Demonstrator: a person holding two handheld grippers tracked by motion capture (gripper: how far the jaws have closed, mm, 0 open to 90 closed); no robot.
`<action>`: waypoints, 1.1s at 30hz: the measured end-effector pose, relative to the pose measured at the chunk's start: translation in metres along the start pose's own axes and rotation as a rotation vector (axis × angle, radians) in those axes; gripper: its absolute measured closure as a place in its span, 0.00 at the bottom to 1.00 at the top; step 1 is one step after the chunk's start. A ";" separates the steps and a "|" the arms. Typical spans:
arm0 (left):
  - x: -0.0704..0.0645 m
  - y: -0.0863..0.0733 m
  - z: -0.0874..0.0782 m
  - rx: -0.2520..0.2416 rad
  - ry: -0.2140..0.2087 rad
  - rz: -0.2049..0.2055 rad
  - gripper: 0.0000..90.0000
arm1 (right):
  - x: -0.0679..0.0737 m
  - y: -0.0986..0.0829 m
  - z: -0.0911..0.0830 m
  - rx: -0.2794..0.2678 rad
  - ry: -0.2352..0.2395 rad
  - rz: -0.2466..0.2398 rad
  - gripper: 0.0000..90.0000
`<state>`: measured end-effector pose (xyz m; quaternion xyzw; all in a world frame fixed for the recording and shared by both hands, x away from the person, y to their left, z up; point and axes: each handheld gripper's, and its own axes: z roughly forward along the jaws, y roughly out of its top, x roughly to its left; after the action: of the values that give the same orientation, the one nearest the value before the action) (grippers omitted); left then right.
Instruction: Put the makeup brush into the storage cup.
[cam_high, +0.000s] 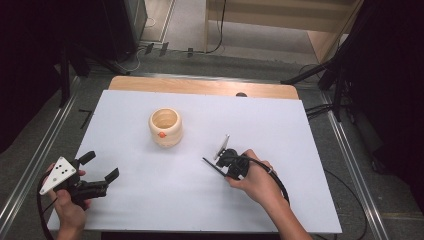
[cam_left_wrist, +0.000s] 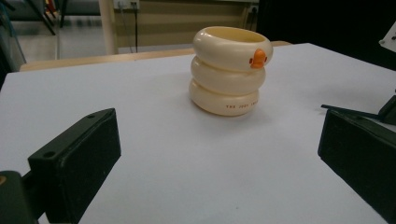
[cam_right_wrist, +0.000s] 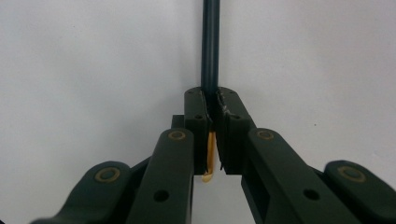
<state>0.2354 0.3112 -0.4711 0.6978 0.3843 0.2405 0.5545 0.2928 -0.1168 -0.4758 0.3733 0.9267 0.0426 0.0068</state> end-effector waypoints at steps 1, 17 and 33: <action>0.000 0.000 0.000 0.000 0.000 0.000 0.00 | -0.001 -0.002 0.001 -0.017 0.007 0.004 0.94; -0.020 0.027 0.028 0.005 -0.074 0.027 0.00 | -0.012 -0.019 -0.002 -0.144 0.055 0.051 0.94; -0.036 0.043 0.060 0.013 -0.149 0.033 0.00 | -0.021 -0.029 -0.017 -0.275 0.075 0.076 0.94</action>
<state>0.2714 0.2429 -0.4427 0.7237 0.3320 0.1942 0.5730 0.2873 -0.1538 -0.4621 0.4020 0.8969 0.1832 0.0213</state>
